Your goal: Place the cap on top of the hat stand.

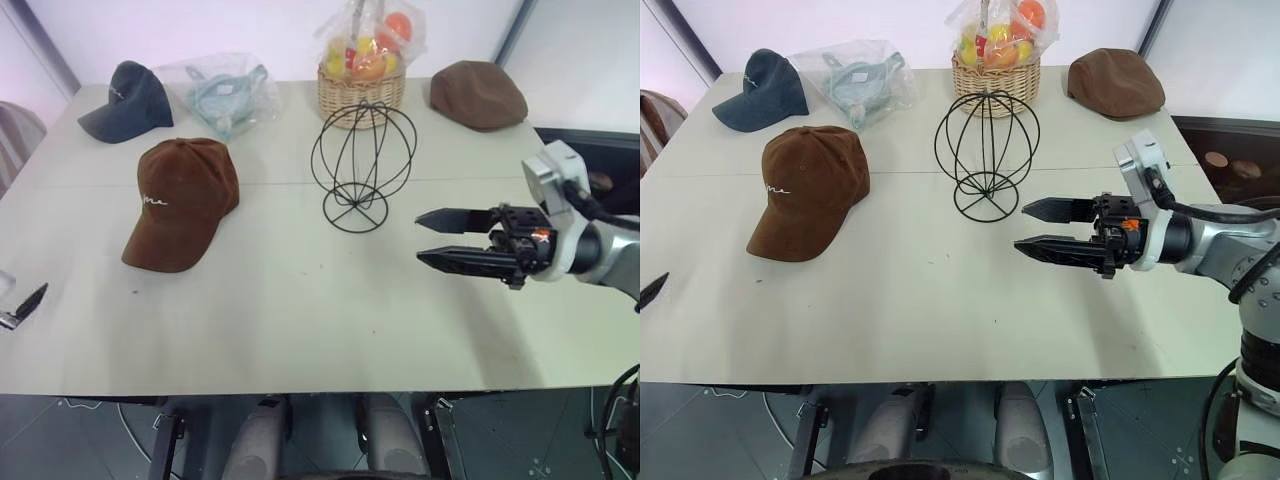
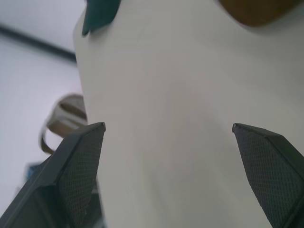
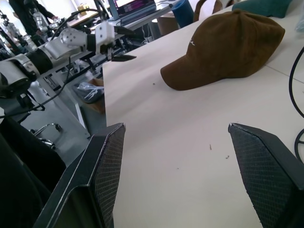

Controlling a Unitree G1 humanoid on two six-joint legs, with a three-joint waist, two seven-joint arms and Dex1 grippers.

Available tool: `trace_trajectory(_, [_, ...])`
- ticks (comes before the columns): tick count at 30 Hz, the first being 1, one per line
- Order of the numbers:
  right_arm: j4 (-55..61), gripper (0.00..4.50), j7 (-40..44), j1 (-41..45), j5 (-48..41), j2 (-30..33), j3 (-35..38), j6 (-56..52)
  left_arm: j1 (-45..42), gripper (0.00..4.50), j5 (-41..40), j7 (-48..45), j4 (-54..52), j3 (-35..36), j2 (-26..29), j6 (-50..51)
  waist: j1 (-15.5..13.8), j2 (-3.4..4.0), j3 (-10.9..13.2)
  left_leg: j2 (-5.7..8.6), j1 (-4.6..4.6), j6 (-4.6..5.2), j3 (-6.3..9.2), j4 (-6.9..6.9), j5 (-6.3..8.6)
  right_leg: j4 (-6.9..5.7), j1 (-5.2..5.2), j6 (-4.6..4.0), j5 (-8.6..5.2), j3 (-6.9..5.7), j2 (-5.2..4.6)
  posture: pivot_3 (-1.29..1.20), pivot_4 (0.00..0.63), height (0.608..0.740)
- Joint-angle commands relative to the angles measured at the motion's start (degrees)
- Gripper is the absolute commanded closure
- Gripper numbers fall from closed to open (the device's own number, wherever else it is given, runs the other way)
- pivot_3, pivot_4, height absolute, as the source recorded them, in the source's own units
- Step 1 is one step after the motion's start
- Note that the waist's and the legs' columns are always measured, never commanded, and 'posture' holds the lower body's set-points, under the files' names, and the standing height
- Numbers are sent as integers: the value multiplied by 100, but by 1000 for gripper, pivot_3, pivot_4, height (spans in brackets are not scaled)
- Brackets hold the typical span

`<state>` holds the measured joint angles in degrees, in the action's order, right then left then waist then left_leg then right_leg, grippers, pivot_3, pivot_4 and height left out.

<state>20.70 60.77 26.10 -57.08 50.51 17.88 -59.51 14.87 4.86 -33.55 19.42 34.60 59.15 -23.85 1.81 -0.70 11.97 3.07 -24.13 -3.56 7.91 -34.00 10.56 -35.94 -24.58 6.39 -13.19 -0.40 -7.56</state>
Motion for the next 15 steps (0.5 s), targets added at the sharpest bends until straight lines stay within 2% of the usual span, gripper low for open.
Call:
trace_trajectory(1, [-150, 978, 42, 229, 74, 30, -117, 265, 129, 0, 835, 824, 215, 78, 281, -1092, -6, 0, 0, 0, 0, 0, -1, 0, 0, 0, 0, 1, 0, 0, 0, 0, 150, 740])
trace_trajectory(6, [-357, 978, 27, 387, 218, -77, -377, 510, 69, 0, 1455, 1859, 533, -93, 128, -1770, -41, 0, 0, -5, 0, 0, -10, 0, 0, -1, -2, 33, -8, 0, 0, 0, 150, 740])
trace_trajectory(12, [-685, 978, 93, 535, 459, -161, -663, 740, -469, 0, 1990, 2681, 850, -834, 9, -2263, -121, -5, -3, -4, -1, 2, -11, -1, -1, -3, -2, 51, 4, -1, 1, 0, 150, 740])
trace_trajectory(15, [-862, 978, 124, 707, 551, -178, -789, 798, -896, 0, 2649, 3312, 1188, -1367, 172, -2609, -125, -6, -4, -4, -3, 2, -16, -5, -1, -3, -1, 64, 12, -1, 0, 0, 150, 740])
